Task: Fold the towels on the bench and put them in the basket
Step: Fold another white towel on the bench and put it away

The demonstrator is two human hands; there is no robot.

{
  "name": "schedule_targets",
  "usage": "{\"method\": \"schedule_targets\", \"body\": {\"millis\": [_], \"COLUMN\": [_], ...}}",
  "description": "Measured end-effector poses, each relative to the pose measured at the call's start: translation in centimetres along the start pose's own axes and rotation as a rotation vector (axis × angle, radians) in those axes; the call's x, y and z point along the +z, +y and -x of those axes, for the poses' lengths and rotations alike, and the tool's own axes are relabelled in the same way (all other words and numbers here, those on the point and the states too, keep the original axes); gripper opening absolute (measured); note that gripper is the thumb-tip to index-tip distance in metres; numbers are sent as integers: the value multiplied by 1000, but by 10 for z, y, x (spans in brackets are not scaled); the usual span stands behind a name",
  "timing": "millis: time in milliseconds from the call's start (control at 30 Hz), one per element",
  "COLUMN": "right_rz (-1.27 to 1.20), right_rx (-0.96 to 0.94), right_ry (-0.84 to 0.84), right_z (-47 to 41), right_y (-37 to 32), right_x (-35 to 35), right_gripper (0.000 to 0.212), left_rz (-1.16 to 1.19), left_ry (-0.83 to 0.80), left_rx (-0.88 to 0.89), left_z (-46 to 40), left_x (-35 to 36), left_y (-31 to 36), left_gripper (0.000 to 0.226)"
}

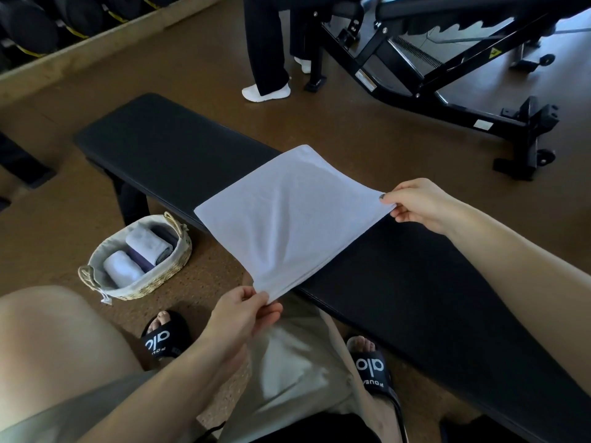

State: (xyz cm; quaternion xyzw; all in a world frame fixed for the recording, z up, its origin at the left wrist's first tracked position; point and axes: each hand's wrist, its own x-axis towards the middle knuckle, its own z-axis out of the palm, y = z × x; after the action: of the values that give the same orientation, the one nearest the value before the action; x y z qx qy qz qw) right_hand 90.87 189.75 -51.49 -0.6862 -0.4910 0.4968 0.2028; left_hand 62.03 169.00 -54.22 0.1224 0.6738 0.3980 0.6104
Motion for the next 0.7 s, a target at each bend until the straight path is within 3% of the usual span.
{"method": "schedule_targets", "body": {"millis": [267,467,700], "right_rz": [-137,-431,-874], "right_rx": [-8,-16,-135], "right_ry": [43,-29,-136], "right_z": [8,16,40], "right_y": [-28,-65,-135], "right_x": [-5,0,3], "right_gripper": [10,14,21], "left_rz": [163,172,298], "left_ry": [-12,57,104], "left_rx": [139,410,538], "left_z": [11,6,15], "left_x": [-11,-29,-34], "left_y": [67,156,238], "left_gripper": [8,21,23]}}
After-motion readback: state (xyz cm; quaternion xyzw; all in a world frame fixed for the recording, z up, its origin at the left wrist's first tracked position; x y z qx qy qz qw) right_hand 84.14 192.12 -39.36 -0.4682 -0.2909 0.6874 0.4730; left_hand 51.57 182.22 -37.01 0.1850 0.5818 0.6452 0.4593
